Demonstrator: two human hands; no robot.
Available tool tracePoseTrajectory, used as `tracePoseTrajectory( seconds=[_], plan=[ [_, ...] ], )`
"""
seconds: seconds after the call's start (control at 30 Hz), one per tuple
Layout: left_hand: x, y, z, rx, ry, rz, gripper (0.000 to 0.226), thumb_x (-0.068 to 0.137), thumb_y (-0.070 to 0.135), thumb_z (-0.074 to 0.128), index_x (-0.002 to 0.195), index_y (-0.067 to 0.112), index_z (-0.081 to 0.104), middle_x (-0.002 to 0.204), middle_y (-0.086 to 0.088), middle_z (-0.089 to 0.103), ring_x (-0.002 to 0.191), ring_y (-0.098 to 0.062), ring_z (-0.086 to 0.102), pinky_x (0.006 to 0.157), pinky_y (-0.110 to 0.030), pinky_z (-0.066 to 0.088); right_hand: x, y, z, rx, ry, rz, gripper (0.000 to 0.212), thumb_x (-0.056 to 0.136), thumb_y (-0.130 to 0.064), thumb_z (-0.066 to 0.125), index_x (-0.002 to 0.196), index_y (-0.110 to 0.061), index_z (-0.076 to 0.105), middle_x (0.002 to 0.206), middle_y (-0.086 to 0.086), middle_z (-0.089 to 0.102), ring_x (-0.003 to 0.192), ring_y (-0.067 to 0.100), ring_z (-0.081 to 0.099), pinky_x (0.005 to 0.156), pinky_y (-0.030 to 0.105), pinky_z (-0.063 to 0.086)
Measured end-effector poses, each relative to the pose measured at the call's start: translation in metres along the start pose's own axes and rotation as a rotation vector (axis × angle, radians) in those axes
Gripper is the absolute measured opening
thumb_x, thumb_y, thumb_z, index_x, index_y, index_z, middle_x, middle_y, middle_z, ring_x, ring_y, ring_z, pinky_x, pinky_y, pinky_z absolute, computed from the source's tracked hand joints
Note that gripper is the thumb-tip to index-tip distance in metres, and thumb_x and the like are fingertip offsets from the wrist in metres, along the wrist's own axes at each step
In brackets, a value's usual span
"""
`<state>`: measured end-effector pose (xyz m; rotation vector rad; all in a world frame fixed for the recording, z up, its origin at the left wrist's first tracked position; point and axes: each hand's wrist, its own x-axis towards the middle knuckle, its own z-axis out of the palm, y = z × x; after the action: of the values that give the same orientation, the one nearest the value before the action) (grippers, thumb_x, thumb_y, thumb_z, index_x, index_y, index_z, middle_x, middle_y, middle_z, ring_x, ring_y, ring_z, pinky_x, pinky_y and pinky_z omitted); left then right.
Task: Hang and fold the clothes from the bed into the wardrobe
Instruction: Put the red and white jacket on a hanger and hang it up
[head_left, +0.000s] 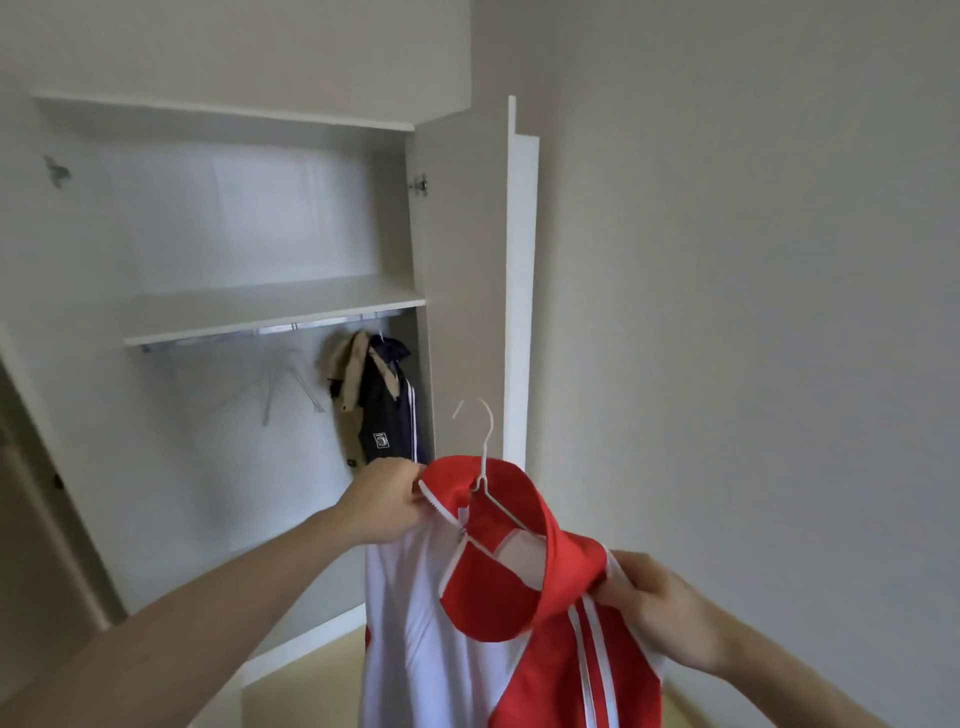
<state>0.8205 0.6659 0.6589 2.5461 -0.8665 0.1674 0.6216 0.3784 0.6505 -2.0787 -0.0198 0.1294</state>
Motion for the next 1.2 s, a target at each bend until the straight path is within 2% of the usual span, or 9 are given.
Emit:
tracePoseTrajectory(
  seconds=[0.13, 0.27, 0.37, 0.43, 0.5, 0.73, 0.83, 0.97, 1.2],
  plan=[
    [0.017, -0.059, -0.016, 0.016, -0.022, -0.033, 0.023, 0.075, 0.026, 0.048, 0.055, 0.020, 0.040, 0.053, 0.001, 0.048, 0.058, -0.029, 0.051, 0.058, -0.046, 0.046, 0.072, -0.027, 0.040, 0.057, -0.114, -0.013, 0.042, 0.094, -0.002, 0.055, 0.125, -0.026, 0.071, 0.132, -0.002, 0.067, 0.125, 0.012, 0.062, 0.110, 0.036, 0.045],
    [0.033, -0.106, -0.034, -0.015, -0.003, -0.069, 0.024, 0.078, 0.030, 0.046, 0.058, 0.019, 0.050, 0.061, 0.001, 0.060, 0.063, -0.028, 0.057, 0.063, -0.051, 0.051, 0.135, -0.044, 0.075, 0.132, -0.091, -0.083, 0.051, 0.077, -0.008, 0.054, 0.118, -0.032, 0.073, 0.120, 0.003, 0.074, 0.117, 0.020, 0.067, 0.102, 0.032, 0.052],
    [0.044, -0.144, -0.052, -0.008, 0.050, -0.137, 0.034, 0.082, 0.049, 0.049, 0.079, 0.018, 0.064, 0.084, 0.005, 0.068, 0.082, -0.020, 0.062, 0.073, -0.044, 0.053, 0.180, -0.043, 0.091, 0.115, -0.061, -0.074, 0.055, 0.072, -0.020, 0.054, 0.121, -0.038, 0.071, 0.120, -0.007, 0.074, 0.117, 0.013, 0.067, 0.105, 0.037, 0.049],
    [0.053, -0.176, -0.061, 0.003, 0.075, -0.206, 0.013, 0.088, 0.037, 0.069, 0.088, 0.026, 0.064, 0.097, 0.012, 0.066, 0.095, -0.016, 0.062, 0.080, -0.036, 0.053, 0.210, -0.039, 0.098, 0.099, -0.033, -0.053, 0.057, 0.069, -0.029, 0.054, 0.122, -0.043, 0.069, 0.119, -0.013, 0.074, 0.118, 0.011, 0.066, 0.108, 0.042, 0.047],
    [0.059, -0.207, -0.069, 0.001, 0.069, -0.270, 0.016, 0.087, 0.032, 0.076, 0.093, 0.030, 0.062, 0.104, 0.016, 0.062, 0.102, -0.013, 0.060, 0.079, -0.025, 0.048, 0.240, -0.039, 0.104, 0.103, -0.008, -0.031, 0.056, 0.067, -0.033, 0.054, 0.121, -0.044, 0.068, 0.116, -0.015, 0.075, 0.115, 0.011, 0.067, 0.108, 0.043, 0.047],
    [0.080, -0.293, -0.096, 0.017, 0.137, -0.423, 0.019, 0.087, 0.028, 0.073, 0.097, 0.036, 0.059, 0.120, 0.012, 0.053, 0.116, -0.014, 0.055, 0.088, -0.025, 0.042, 0.353, -0.055, 0.126, 0.222, 0.039, -0.060, 0.043, 0.071, -0.019, 0.052, 0.109, -0.025, 0.070, 0.098, -0.010, 0.079, 0.093, 0.007, 0.074, 0.073, 0.011, 0.053],
    [0.102, -0.322, -0.111, 0.012, 0.183, -0.404, 0.023, 0.084, 0.027, 0.074, 0.093, 0.041, 0.057, 0.117, 0.011, 0.057, 0.111, -0.012, 0.056, 0.084, -0.025, 0.040, 0.411, -0.050, 0.135, 0.232, 0.044, -0.036, 0.028, 0.089, -0.010, 0.055, 0.108, -0.025, 0.069, 0.093, -0.009, 0.079, 0.092, 0.010, 0.074, 0.076, 0.018, 0.054],
    [0.153, -0.355, -0.131, 0.024, 0.274, -0.392, 0.033, 0.079, 0.021, 0.078, 0.084, 0.043, 0.054, 0.108, 0.007, 0.059, 0.103, -0.016, 0.057, 0.090, -0.034, 0.046, 0.499, -0.040, 0.141, 0.211, 0.013, -0.001, 0.032, 0.095, -0.004, 0.051, 0.106, -0.029, 0.068, 0.093, -0.008, 0.079, 0.091, 0.011, 0.074, 0.086, 0.032, 0.058],
    [0.272, -0.421, -0.159, 0.081, 0.340, -0.392, 0.032, 0.069, 0.025, 0.071, 0.100, 0.019, 0.066, 0.110, -0.002, 0.059, 0.104, -0.024, 0.059, 0.091, -0.033, 0.045, 0.653, -0.032, 0.141, 0.274, -0.038, -0.005, 0.029, 0.099, -0.011, 0.054, 0.123, -0.022, 0.066, 0.103, 0.000, 0.078, 0.098, 0.018, 0.075, 0.096, 0.041, 0.057]
  ],
)
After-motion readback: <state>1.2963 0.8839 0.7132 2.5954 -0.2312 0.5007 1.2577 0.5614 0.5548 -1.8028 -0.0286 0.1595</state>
